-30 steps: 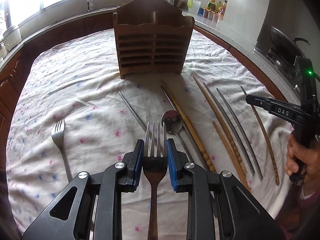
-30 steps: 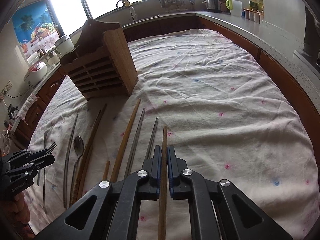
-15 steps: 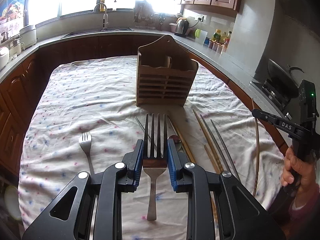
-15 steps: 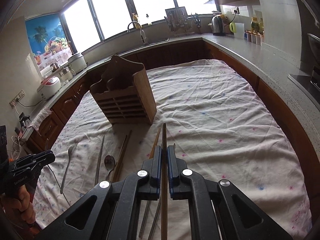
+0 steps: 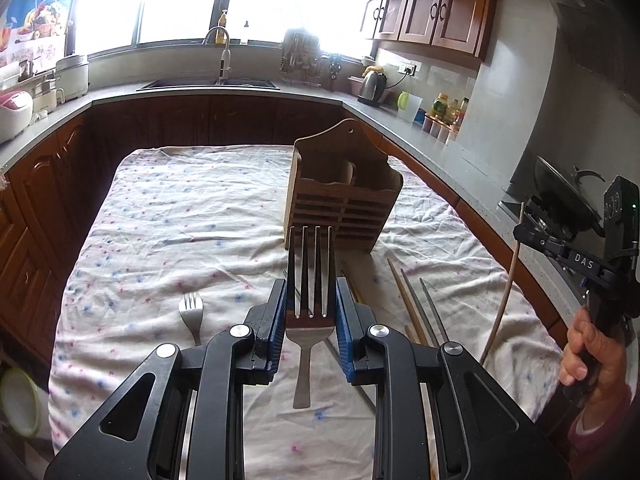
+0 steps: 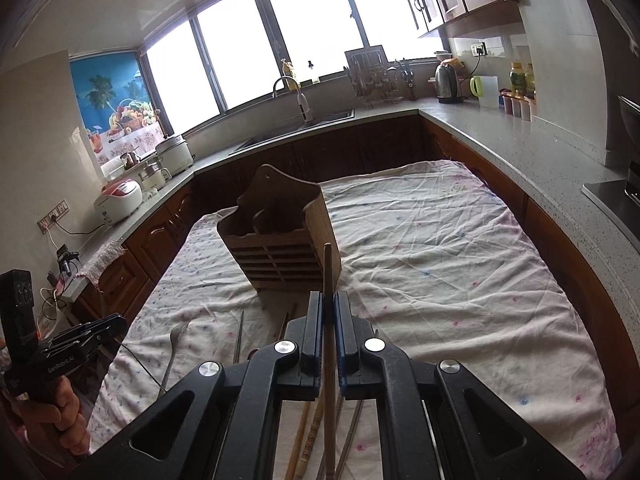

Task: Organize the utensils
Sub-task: 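Lift the fork with the left gripper while the right gripper carries the chopstick to the holder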

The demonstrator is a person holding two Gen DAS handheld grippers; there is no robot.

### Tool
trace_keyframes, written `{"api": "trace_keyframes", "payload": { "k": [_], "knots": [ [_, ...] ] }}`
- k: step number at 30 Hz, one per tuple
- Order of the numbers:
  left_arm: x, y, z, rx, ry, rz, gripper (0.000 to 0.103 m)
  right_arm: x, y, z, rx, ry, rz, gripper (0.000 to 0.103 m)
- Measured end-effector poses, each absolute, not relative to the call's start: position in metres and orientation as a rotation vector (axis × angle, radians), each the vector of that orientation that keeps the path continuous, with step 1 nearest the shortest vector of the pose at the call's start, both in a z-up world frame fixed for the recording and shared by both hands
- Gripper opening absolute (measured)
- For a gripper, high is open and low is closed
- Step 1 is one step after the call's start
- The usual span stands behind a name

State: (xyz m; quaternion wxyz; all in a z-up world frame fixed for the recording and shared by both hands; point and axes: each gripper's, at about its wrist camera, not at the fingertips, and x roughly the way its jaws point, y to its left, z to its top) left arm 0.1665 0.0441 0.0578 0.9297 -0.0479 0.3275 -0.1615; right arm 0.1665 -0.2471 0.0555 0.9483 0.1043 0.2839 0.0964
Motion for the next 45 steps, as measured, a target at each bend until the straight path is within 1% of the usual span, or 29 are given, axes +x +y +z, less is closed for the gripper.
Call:
{"api": "trace_keyframes", "payload": {
  "k": [21, 29, 35, 45],
  "knots": [
    [0.195, 0.041, 0.086, -0.154, 0.594, -0.332, 0.021, 0.196, -0.231, 0.101, 0.233, 0.457, 0.247, 0.005],
    [0.219, 0.039, 0.096, -0.188, 0.581, -0.346, 0.021, 0.213, -0.231, 0.114, 0.248, 0.425, 0.26, 0.005],
    [0.245, 0.035, 0.116, -0.207, 0.542, -0.351, 0.021, 0.235, -0.228, 0.135, 0.249, 0.385, 0.268, 0.005],
    [0.3, 0.022, 0.158, -0.217, 0.441, -0.331, 0.021, 0.28, -0.228, 0.179, 0.26, 0.268, 0.257, 0.006]
  ]
}}
